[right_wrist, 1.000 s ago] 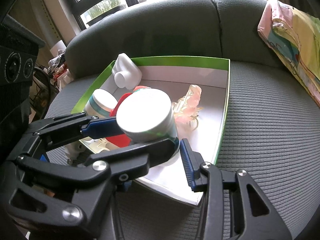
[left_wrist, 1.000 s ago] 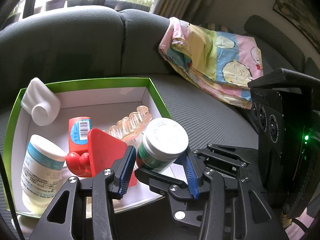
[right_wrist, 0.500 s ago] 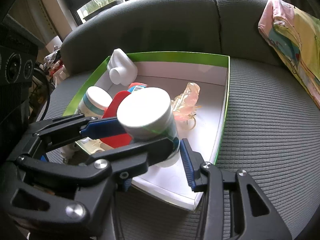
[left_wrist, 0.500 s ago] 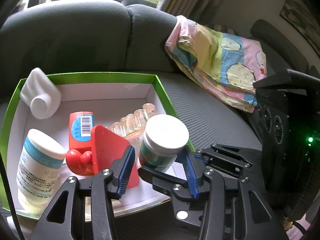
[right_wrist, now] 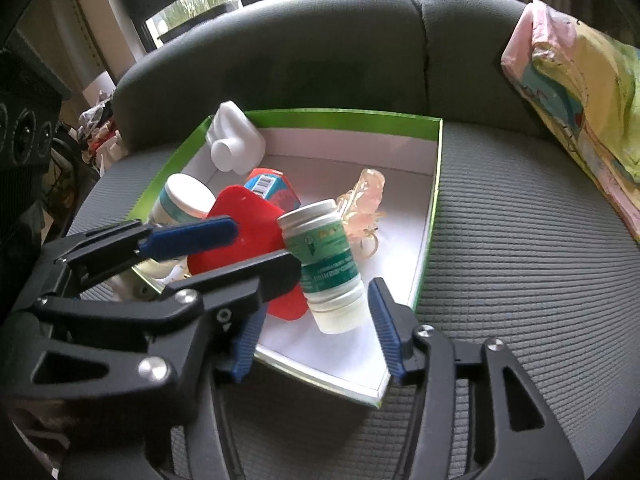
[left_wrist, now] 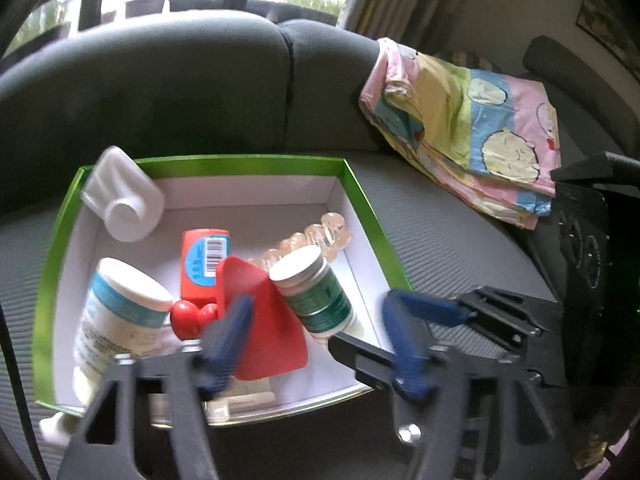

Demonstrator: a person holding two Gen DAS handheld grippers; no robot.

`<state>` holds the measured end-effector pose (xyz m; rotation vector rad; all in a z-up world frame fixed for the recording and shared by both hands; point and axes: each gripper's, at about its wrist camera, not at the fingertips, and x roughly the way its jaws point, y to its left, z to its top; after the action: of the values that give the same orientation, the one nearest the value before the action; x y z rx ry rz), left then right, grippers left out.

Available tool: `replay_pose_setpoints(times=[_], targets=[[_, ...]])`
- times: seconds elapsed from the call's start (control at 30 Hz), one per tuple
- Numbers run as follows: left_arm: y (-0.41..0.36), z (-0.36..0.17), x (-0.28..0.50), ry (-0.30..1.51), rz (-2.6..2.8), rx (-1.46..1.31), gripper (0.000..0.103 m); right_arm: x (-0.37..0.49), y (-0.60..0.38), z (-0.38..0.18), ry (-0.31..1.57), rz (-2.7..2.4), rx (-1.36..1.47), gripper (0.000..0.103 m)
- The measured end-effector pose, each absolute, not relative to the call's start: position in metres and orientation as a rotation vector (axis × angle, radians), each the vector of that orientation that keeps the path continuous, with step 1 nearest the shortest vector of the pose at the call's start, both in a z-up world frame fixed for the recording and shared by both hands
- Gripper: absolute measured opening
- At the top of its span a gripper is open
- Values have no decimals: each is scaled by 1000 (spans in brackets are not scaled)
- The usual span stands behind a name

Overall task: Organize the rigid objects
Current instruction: 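Open the left tool to release the pill jar upright in the box, then move the left tool to the white plug charger and grasp it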

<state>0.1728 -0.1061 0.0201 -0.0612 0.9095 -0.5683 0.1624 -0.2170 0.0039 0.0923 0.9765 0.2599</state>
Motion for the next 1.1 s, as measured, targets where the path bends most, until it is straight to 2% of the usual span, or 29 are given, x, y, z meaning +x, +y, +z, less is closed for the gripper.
replay_pose_setpoints(times=[0.03,0.17,0.2,0.27,0.3,0.33,0.37,0.57,0.9,1.1], targets=[[-105,23,170,896,-558,-54,86,159,-217,6,964,251,86,65],[-101,35,159,840,-495,3,87,144,-219,19,917,226,61,80],[-100,39,156,826,-476,17,87,141,-219,23,902,211,51,80],[-96,45,149,796,-437,39,92,132,-219,30,866,198,40,82],[-93,48,146,784,-423,43,99,128,-220,34,852,192,41,87],[-90,51,143,771,-412,41,101,124,-221,37,838,185,43,90],[-88,54,140,759,-404,40,101,120,-221,40,825,181,44,94],[-78,67,118,721,-369,63,101,98,-216,55,788,185,59,101],[-39,84,88,673,-271,69,102,71,-189,64,776,234,85,102],[26,66,86,752,-201,-32,102,65,-156,46,834,294,77,102]])
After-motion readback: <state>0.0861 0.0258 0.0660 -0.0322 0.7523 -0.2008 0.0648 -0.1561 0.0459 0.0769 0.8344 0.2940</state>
